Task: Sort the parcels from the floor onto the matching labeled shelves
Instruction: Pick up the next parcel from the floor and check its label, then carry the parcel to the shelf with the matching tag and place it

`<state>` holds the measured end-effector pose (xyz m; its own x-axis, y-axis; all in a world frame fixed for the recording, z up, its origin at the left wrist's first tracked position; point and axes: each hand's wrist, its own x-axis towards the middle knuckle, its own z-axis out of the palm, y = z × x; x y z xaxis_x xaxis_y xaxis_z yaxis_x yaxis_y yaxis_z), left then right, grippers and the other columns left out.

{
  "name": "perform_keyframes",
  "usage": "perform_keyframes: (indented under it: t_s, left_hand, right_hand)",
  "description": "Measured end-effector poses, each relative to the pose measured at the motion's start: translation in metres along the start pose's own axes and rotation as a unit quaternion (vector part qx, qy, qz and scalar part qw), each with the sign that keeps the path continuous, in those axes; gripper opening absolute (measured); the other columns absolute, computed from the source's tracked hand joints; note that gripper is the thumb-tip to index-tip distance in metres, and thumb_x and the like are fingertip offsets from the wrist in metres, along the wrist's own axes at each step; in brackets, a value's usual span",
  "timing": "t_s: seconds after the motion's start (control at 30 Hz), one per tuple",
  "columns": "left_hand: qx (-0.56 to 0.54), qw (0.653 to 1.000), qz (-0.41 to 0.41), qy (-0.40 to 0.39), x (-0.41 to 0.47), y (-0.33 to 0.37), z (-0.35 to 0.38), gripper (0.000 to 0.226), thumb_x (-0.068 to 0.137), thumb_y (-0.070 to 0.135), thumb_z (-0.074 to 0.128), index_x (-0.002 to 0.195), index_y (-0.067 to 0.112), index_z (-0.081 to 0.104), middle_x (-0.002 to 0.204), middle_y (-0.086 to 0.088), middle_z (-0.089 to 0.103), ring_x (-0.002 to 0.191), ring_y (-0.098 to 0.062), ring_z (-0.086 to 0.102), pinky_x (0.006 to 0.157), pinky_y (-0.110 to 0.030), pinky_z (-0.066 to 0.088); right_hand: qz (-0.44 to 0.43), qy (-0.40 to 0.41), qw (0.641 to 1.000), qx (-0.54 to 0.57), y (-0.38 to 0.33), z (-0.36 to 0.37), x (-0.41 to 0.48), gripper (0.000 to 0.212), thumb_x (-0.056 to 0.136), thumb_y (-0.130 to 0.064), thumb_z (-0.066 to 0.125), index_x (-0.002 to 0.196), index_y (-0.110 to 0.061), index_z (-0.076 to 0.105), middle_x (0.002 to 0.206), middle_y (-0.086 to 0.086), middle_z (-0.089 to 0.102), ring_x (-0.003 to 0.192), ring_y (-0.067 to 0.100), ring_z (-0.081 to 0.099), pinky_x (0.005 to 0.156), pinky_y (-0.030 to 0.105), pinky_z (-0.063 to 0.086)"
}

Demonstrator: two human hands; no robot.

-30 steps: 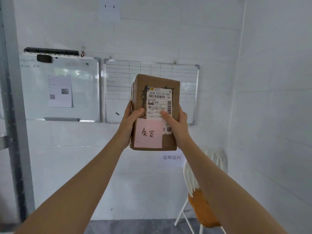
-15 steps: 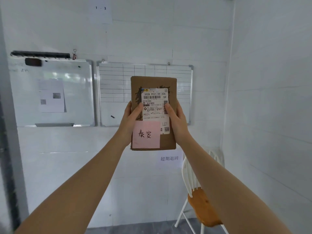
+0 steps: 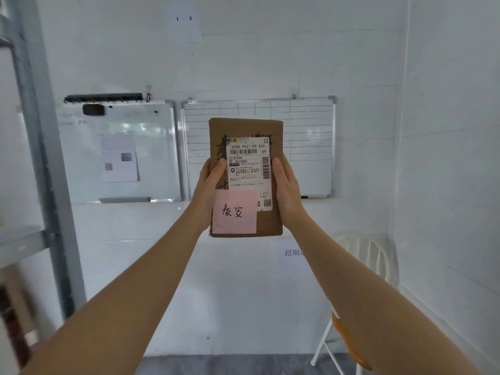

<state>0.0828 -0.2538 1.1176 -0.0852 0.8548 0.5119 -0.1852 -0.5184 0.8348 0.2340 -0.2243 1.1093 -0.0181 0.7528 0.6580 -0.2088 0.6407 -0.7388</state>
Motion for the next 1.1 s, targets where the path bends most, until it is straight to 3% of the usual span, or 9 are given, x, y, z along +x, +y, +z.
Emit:
perform_keyframes:
  t_s: [0.1,0.27,0.47,0.57,0.73,0.9,1.0,1.1]
  left_hand:
    - [0.01,1.0,0.02,0.019,-0.008,0.006,-0.006,0.059,0.087,0.043,0.049,0.137,0.016,0.039,0.128,-0.014,0.06,0.112,-0.03,0.062,0.091,-0.042,0.052]
    - [0.041,0.993,0.028,0.103,-0.038,0.015,-0.02,0.06,0.086,0.045,0.049,0.137,0.015,0.039,0.13,-0.014,0.059,0.116,-0.031,0.059,0.096,-0.047,0.048]
    - [0.094,0.968,0.047,0.227,-0.11,0.031,-0.036,0.06,0.085,0.046,0.051,0.136,0.016,0.042,0.126,-0.013,0.062,0.104,-0.026,0.065,0.084,-0.039,0.055]
    - [0.097,0.949,0.045,0.296,-0.156,0.052,-0.044,0.073,0.073,0.051,0.058,0.137,0.019,0.042,0.127,-0.014,0.062,0.109,-0.031,0.063,0.091,-0.045,0.051]
    - [0.158,0.901,0.094,0.394,-0.249,0.117,-0.055,0.073,0.074,0.048,0.058,0.138,0.016,0.04,0.125,-0.013,0.063,0.106,-0.027,0.065,0.08,-0.036,0.056]
    - [0.213,0.843,0.116,0.481,-0.357,0.187,-0.054,0.068,0.077,0.046,0.056,0.136,0.016,0.041,0.125,-0.014,0.062,0.106,-0.028,0.064,0.079,-0.036,0.057]
    - [0.236,0.802,0.132,0.533,-0.42,0.226,-0.041,0.069,0.075,0.047,0.056,0.135,0.015,0.042,0.12,-0.012,0.065,0.095,-0.022,0.068,0.072,-0.033,0.059]
    - [0.257,0.763,0.147,0.575,-0.484,0.263,-0.024,0.073,0.072,0.048,0.056,0.136,0.016,0.04,0.124,-0.014,0.062,0.104,-0.029,0.064,0.075,-0.035,0.058]
  right_hand:
    - [0.003,-0.025,0.999,0.023,0.001,0.009,0.0,0.048,0.098,-0.041,0.041,0.144,-0.026,0.038,0.134,0.002,0.058,0.117,0.017,0.059,0.099,0.035,0.049]
    - [0.015,-0.105,0.992,0.067,0.008,0.029,-0.01,0.047,0.098,-0.039,0.04,0.143,-0.025,0.038,0.134,0.004,0.058,0.118,0.019,0.059,0.098,0.036,0.05]
    - [0.055,-0.208,0.967,0.135,0.008,0.062,-0.05,0.048,0.098,-0.04,0.041,0.143,-0.024,0.038,0.133,0.006,0.059,0.113,0.02,0.062,0.095,0.038,0.052]
    - [0.074,-0.257,0.948,0.171,-0.006,0.089,-0.08,0.048,0.097,-0.041,0.043,0.143,-0.027,0.039,0.13,0.004,0.062,0.11,0.017,0.063,0.093,0.035,0.053]
    - [0.082,-0.357,0.9,0.234,-0.054,0.15,-0.143,0.049,0.096,-0.046,0.043,0.143,-0.032,0.038,0.129,0.0,0.062,0.111,0.015,0.062,0.097,0.04,0.05]
    - [0.089,-0.437,0.837,0.316,-0.12,0.207,-0.227,0.052,0.096,-0.044,0.043,0.146,-0.033,0.033,0.138,-0.003,0.055,0.115,0.007,0.058,0.085,0.016,0.05]
    - [0.094,-0.472,0.799,0.361,-0.166,0.232,-0.28,0.05,0.096,-0.04,0.045,0.145,-0.029,0.037,0.138,-0.003,0.056,0.116,0.006,0.057,0.082,0.009,0.049]
    - [0.095,-0.51,0.759,0.393,-0.214,0.249,-0.336,0.05,0.096,-0.042,0.045,0.144,-0.029,0.038,0.136,-0.003,0.057,0.112,0.001,0.057,0.077,0.006,0.048]
